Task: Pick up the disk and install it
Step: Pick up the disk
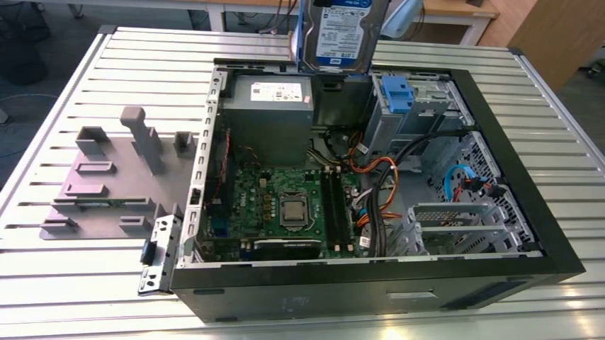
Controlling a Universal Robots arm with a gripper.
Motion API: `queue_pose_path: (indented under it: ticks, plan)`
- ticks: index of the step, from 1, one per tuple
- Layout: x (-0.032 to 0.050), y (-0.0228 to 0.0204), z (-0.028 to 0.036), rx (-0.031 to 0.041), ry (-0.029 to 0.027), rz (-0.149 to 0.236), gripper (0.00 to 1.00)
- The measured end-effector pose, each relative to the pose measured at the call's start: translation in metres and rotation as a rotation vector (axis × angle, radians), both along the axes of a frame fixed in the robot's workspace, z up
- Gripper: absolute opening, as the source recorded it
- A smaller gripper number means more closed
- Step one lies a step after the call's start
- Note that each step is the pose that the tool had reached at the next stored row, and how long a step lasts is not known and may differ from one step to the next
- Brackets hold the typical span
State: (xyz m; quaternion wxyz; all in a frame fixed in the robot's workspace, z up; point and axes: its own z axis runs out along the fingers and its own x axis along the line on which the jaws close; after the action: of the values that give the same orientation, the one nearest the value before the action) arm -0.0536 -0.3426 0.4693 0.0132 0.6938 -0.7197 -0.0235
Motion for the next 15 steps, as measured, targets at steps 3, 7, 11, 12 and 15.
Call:
queue_pose_path:
  ticks: [3, 7, 11, 12, 15]
  plan:
    - [0.0038, 0.0, 0.0, 0.0, 0.0, 0.0, 0.37]
    - [0.0068, 0.0, 0.0, 0.0001, 0.0001, 0.0, 0.37]
    - [0.0069, 0.0, 0.0, 0.0001, 0.0001, 0.0, 0.37]
    - [0.0069, 0.0, 0.0, 0.0, 0.0001, 0.0, 0.37]
    - [0.007, 0.0, 0.0, 0.0001, 0.0001, 0.0, 0.37]
